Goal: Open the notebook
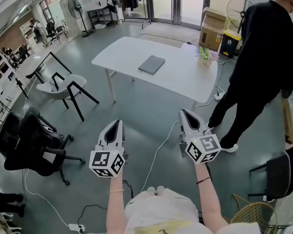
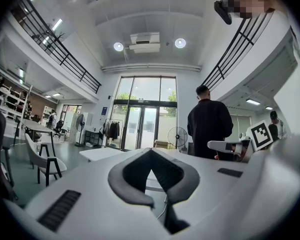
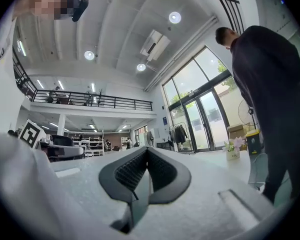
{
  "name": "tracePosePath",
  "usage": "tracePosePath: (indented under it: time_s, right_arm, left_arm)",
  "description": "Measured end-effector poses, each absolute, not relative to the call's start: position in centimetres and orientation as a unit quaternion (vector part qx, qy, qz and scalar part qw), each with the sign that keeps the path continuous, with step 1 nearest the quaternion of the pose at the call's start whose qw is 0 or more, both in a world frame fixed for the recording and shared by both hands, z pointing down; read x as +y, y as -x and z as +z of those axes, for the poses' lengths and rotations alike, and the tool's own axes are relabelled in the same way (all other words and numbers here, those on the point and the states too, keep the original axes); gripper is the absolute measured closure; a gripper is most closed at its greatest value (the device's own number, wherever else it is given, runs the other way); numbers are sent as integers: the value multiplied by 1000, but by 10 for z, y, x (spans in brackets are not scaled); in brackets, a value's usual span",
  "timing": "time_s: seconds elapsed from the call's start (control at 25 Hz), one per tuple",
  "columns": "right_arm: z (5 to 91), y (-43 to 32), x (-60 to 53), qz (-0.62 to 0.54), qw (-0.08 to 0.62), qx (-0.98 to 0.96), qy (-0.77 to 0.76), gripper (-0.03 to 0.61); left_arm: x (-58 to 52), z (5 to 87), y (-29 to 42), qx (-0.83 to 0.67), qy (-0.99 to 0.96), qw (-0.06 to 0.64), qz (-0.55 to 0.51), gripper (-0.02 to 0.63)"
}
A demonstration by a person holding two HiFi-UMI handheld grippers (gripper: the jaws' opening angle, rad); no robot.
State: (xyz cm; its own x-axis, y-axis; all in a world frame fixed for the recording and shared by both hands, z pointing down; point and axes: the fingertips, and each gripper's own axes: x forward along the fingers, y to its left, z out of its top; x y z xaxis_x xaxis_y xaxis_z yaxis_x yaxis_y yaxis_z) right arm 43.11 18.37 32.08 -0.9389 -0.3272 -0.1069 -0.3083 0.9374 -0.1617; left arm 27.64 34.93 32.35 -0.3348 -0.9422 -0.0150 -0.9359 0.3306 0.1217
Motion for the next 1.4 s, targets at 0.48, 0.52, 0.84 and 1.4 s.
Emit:
tracePosePath:
  time_s: [0.48, 0.52, 0.84, 1.4]
  right_arm:
    - [336, -415, 160, -88, 52, 981, 162, 523]
    - [337, -412, 158, -90, 50, 981, 163, 514]
    - [356, -372, 125, -100, 40, 979, 174, 485]
    - [379, -234, 47, -118, 30, 962, 244, 471]
  left_arm:
    - [334, 336, -275, -820, -568, 45, -54, 615]
    - [333, 337, -272, -820, -568, 47, -54, 615]
    - [299, 351, -230, -816, -573, 55, -51, 615]
    - [214, 369, -64, -789, -607, 83, -54, 615]
